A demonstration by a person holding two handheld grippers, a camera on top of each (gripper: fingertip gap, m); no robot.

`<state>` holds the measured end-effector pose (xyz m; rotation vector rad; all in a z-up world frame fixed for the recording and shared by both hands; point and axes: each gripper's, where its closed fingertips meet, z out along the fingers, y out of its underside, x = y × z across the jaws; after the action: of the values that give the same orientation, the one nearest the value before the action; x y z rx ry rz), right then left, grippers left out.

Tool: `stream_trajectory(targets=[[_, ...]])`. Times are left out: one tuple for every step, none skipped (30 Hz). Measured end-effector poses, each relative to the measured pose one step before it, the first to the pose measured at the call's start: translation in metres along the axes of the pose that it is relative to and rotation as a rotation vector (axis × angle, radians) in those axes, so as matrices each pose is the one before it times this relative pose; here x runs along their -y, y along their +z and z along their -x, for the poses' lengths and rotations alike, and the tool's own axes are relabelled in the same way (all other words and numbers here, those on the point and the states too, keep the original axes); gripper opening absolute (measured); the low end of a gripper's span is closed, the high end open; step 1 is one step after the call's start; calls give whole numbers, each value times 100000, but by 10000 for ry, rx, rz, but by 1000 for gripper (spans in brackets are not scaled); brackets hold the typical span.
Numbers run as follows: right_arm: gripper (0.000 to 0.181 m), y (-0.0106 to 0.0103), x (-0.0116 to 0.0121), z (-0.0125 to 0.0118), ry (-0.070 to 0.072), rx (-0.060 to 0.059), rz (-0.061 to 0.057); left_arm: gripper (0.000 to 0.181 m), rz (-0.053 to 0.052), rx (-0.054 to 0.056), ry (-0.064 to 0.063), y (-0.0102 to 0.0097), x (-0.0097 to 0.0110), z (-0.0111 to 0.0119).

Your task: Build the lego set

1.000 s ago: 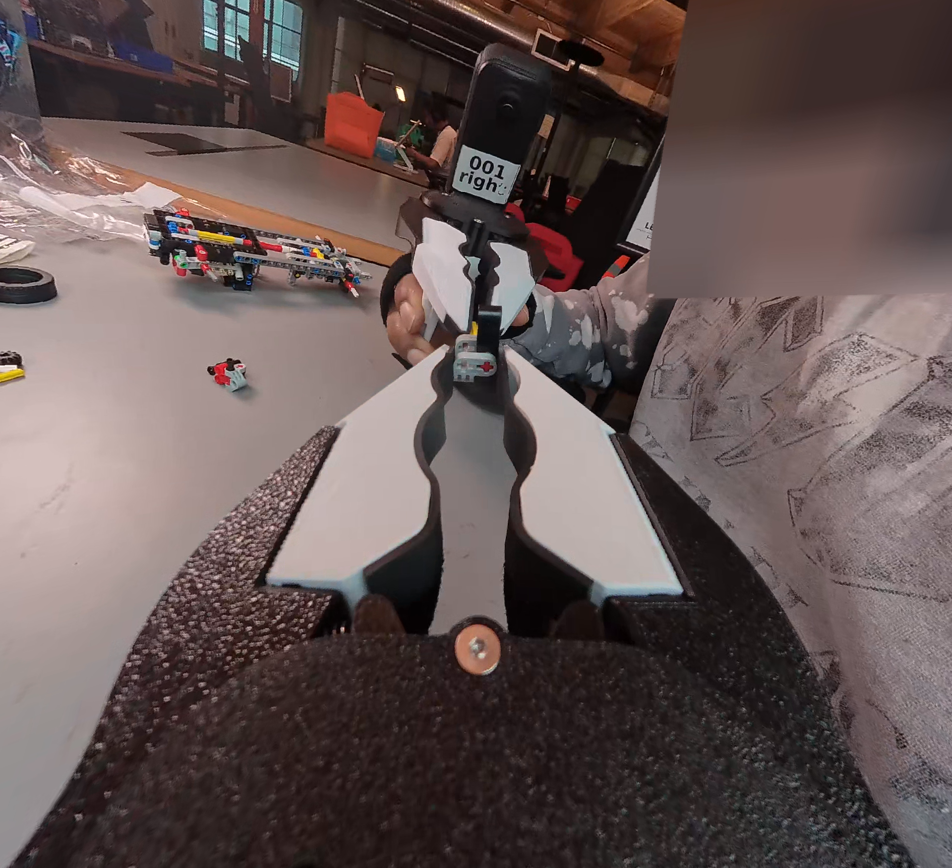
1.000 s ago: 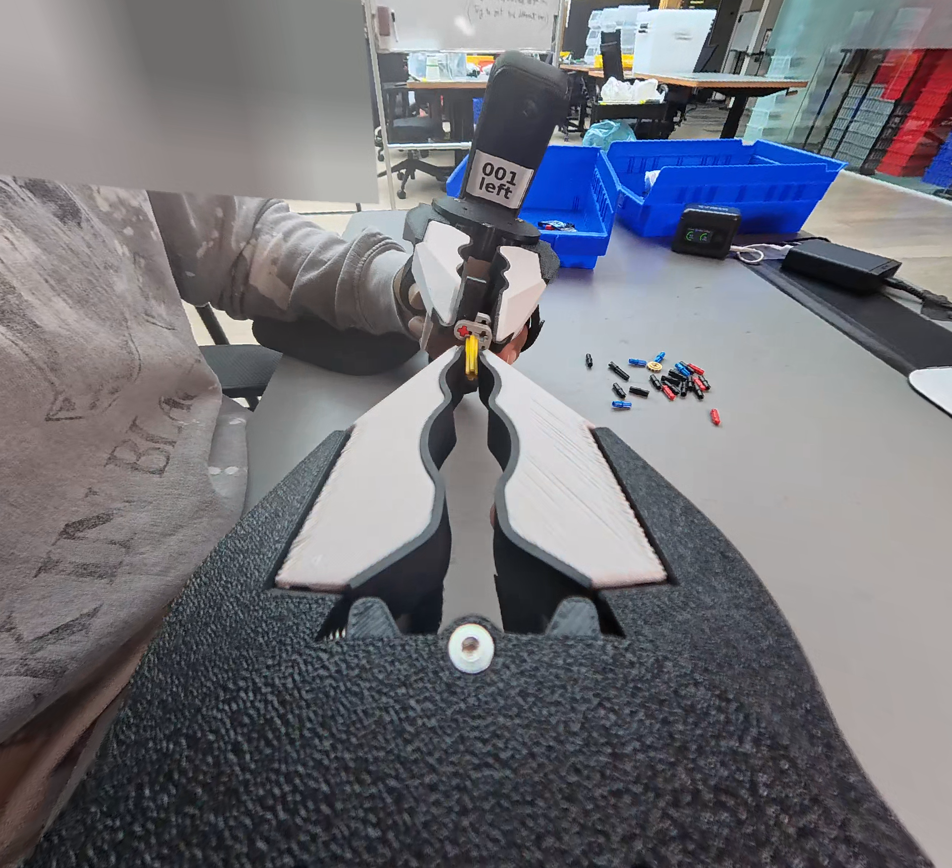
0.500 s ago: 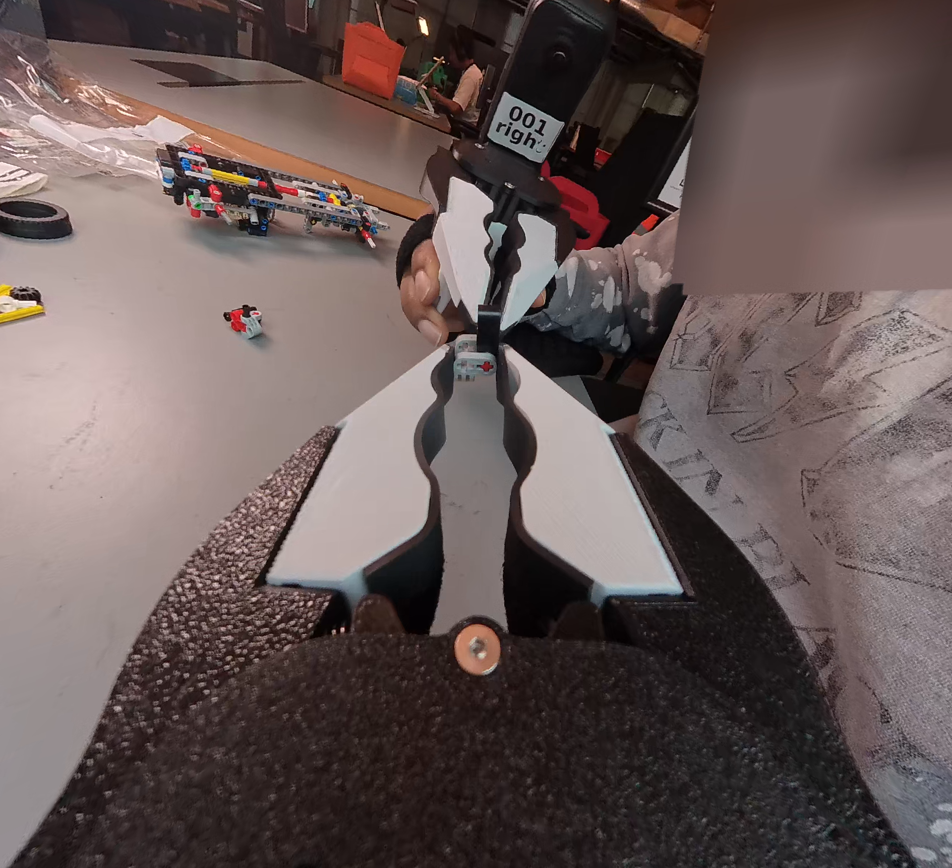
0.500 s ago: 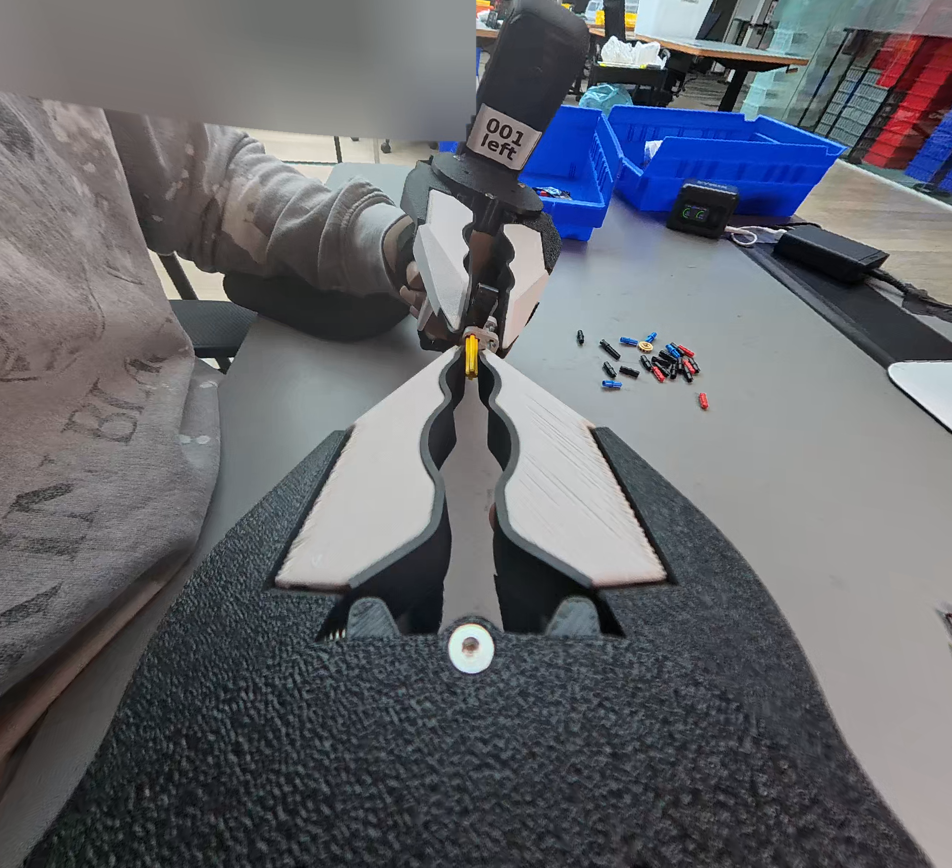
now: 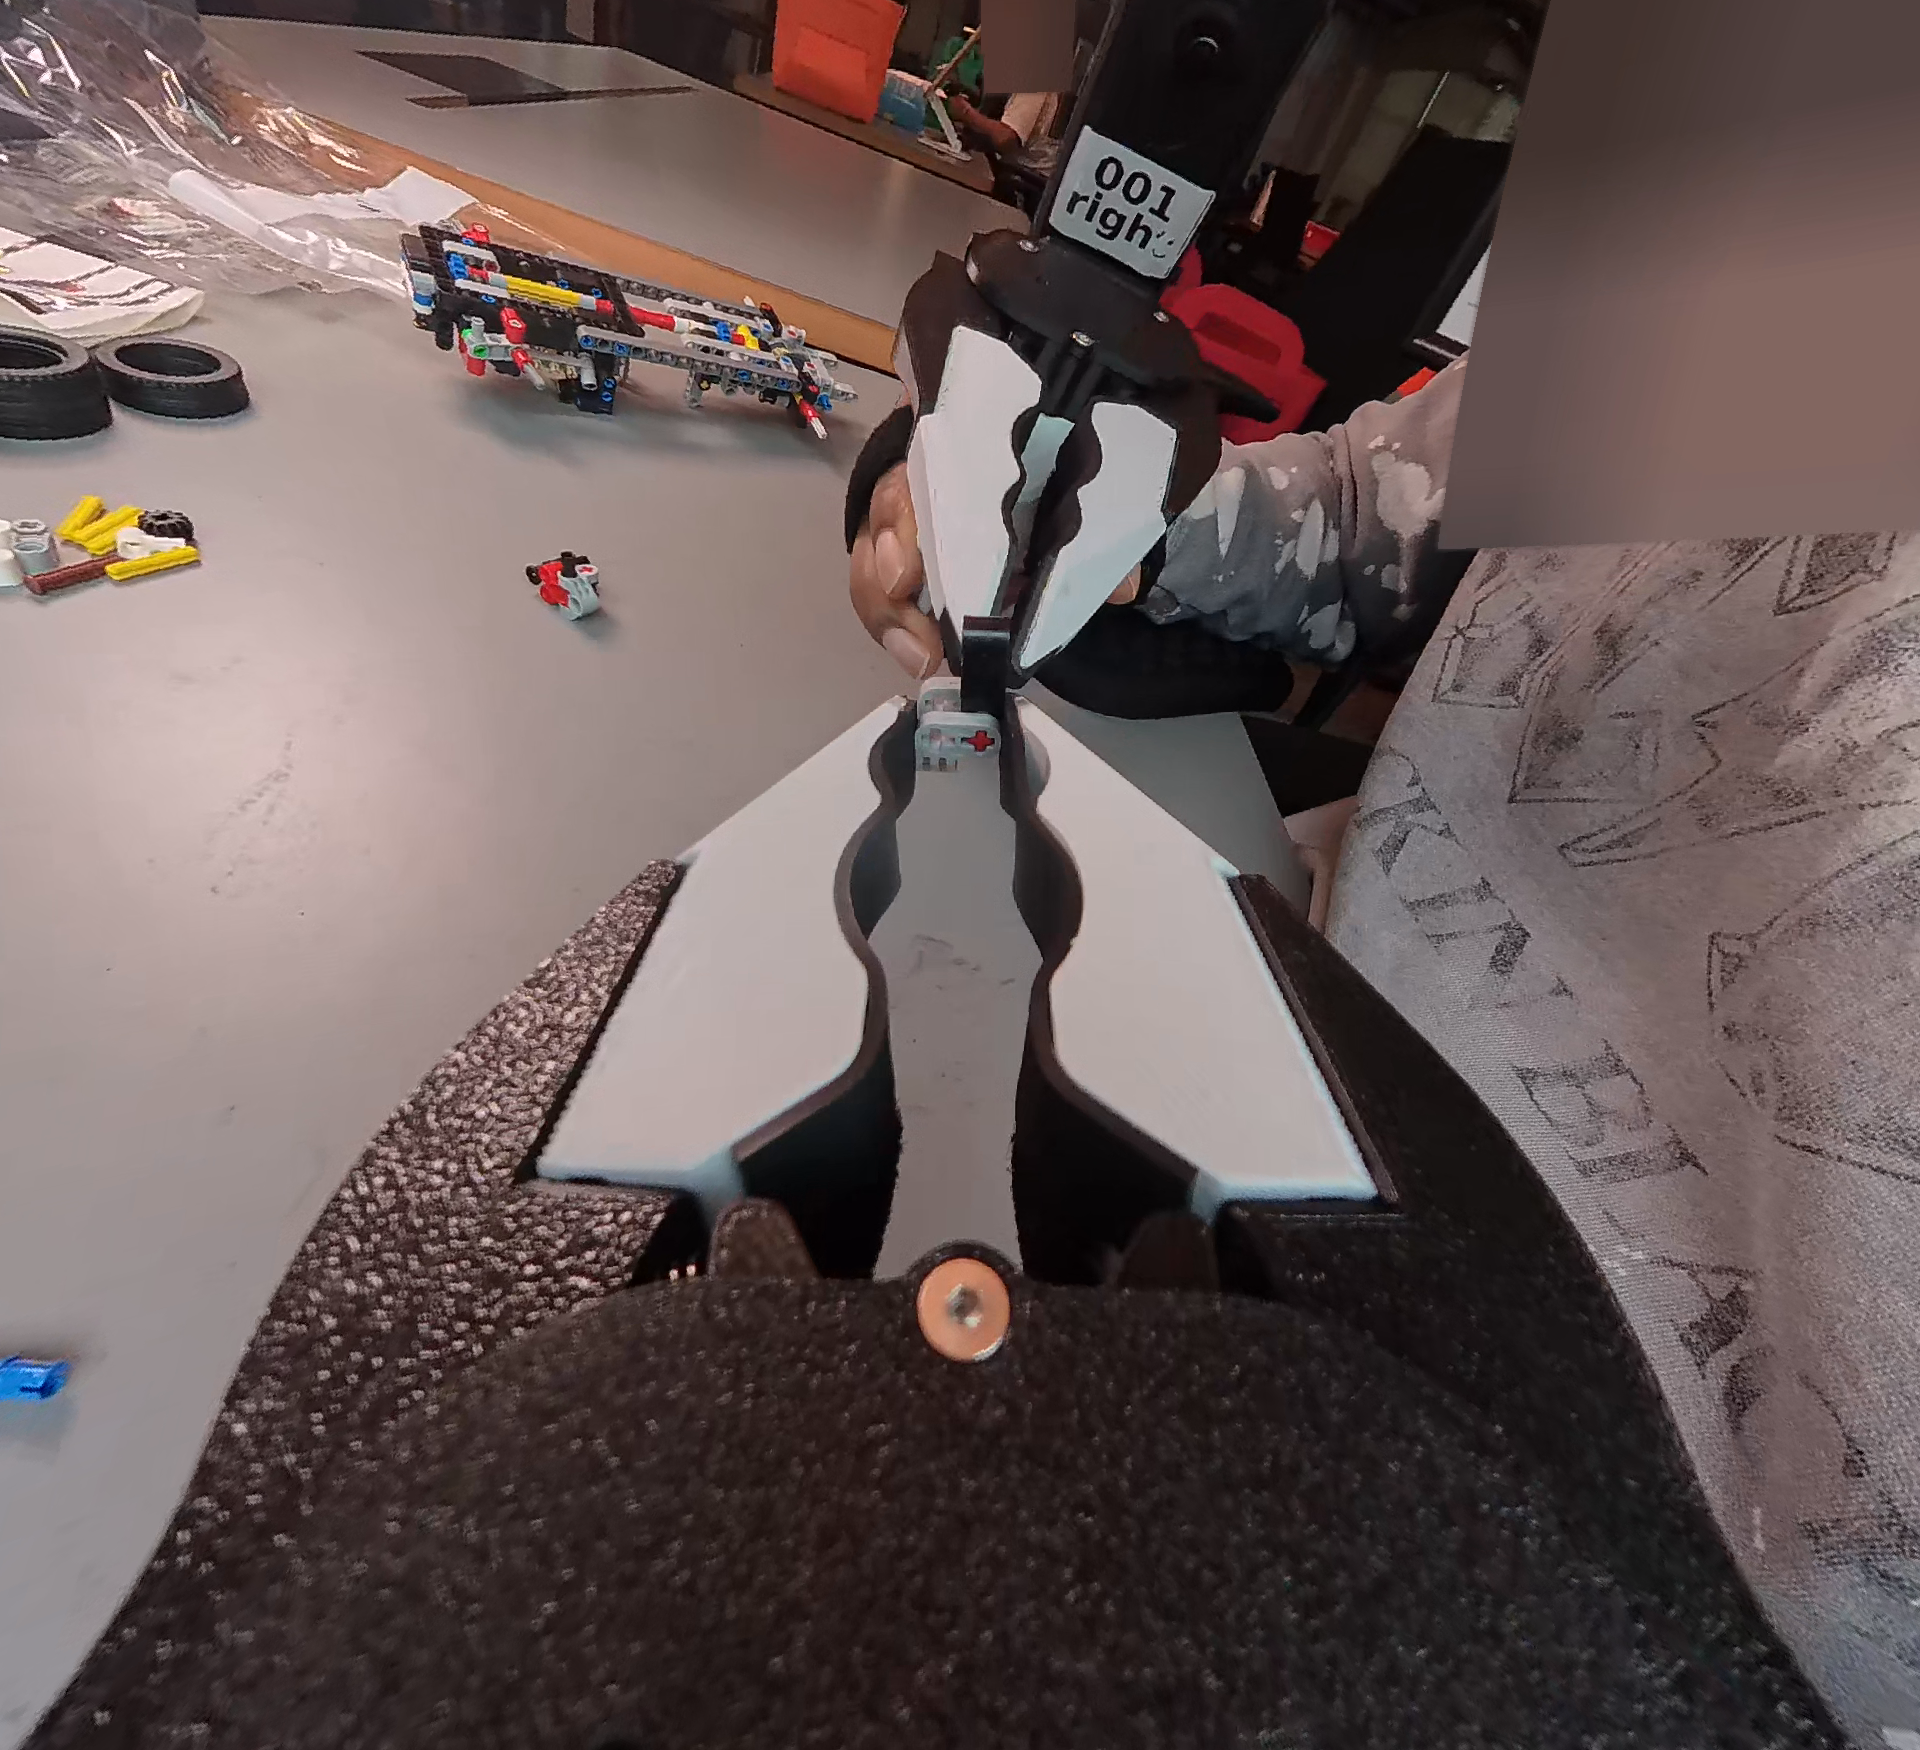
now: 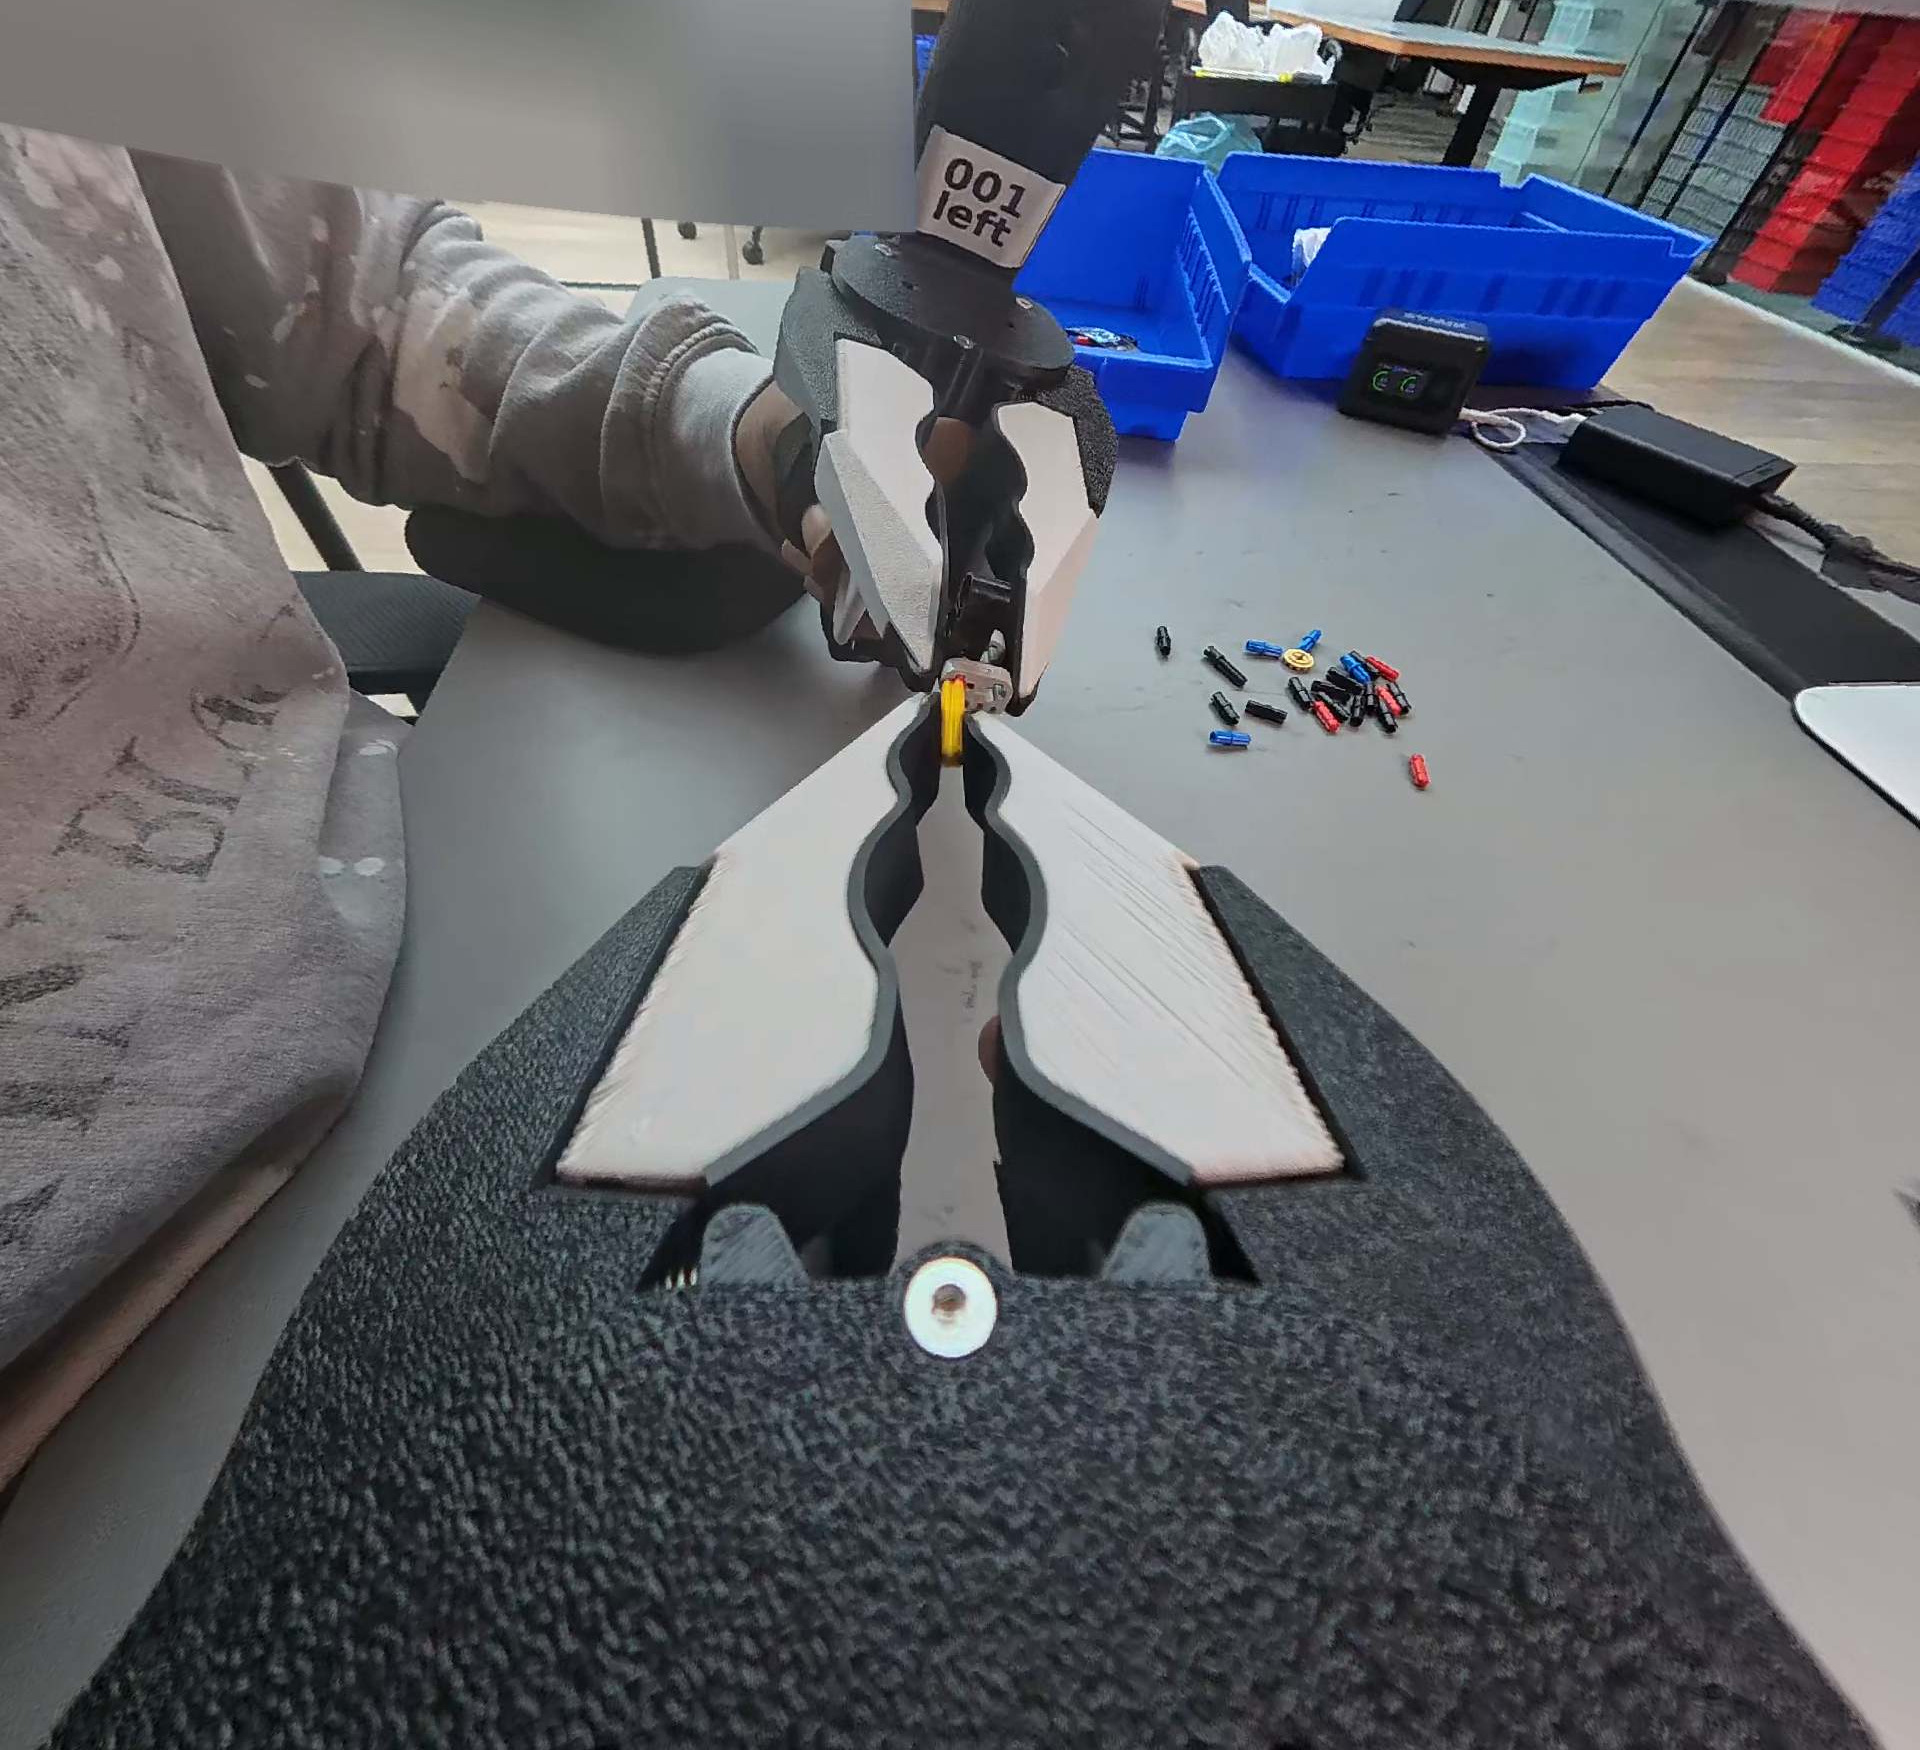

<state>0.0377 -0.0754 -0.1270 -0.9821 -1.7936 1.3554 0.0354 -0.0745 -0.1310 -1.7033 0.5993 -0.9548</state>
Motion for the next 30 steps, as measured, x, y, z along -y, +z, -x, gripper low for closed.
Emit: stream_trajectory(targets=[[1,69,-103,112,83,92,1,15,-17,-16,61,-33,21,-64],[1,5,134,-51,84,-20,-153,15,-82,13,37,-39,126,-11],[1,0,126,46,121,74,-123,15,-2,-61,16,-16,29,-85],[1,35,-18,32,44,41,-31,14,94,-16,63,-23,-61,-10],[1,76,-122,20,-38,9,38,15,93,30,119,-22,-106,9],[1,-5,137,110,-17,49,-100,15,-59,-80,-25,-40,57,-141],[1,-15,219,-5,9,-20,-127,14,-107,-59,-71,-43,131,-71],[1,45,-1,-6,-113,-35,4,14,42,-5,-1,-25,-31,16],[1,35,-66,-17,-164,-77,27,14,42,35,54,-17,-32,30],[1,-25,198,73,-84,-14,-127,14,-80,-88,-50,-25,129,-136],[1,-2,238,27,-87,-48,-144,14,-122,-80,-87,-48,177,-100],[1,25,79,-74,-193,-124,-48,14,-37,1,-17,-33,57,26],[1,10,57,-17,-137,-70,-67,14,-11,-26,-10,-17,44,-12],[1,1,188,-10,-76,-60,-147,14,-82,-59,-49,-38,132,-62],[1,4,164,-35,-104,-58,-96,14,-79,-70,-81,-37,129,-38],[1,18,77,-85,-153,-87,-32,14,-76,-47,-84,-29,99,32],[1,23,87,-86,-63,-43,-38,14,-86,-65,-101,-38,116,30],[1,-4,40,-44,19,40,-14,14,-69,-67,-84,-3,92,20],[1,-18,-12,-39,-44,34,32,14,-23,-32,-48,26,7,26],[1,-28,-25,16,-52,9,22,15,10,-40,-12,28,-28,-19],[1,-10,7,88,-17,11,-18,14,29,-69,-27,14,-44,-74],[1,-29,-18,123,-53,29,4,14,62,-63,-14,37,-92,-96],[1,-28,-67,123,-58,52,61,14,72,-36,15,46,-106,-72],[1,-24,-41,110,-66,43,42,14,76,-34,-11,31,-105,-70],[1,10,-78,132,-50,61,50,14,106,-36,-2,8,-138,-69],[1,22,-168,97,-44,36,96,14,132,12,16,18,-204,8],[1,29,-159,178,-59,80,79,14,149,-32,-9,17,-245,-69],[1,29,-51,209,34,104,-6,14,89,-63,-6,7,-171,-123],[1,42,-106,118,-14,51,41,14,76,-13,1,-6,-145,-51],[1,55,-120,102,-67,41,67,14,81,-13,6,-3,-167,-32]])
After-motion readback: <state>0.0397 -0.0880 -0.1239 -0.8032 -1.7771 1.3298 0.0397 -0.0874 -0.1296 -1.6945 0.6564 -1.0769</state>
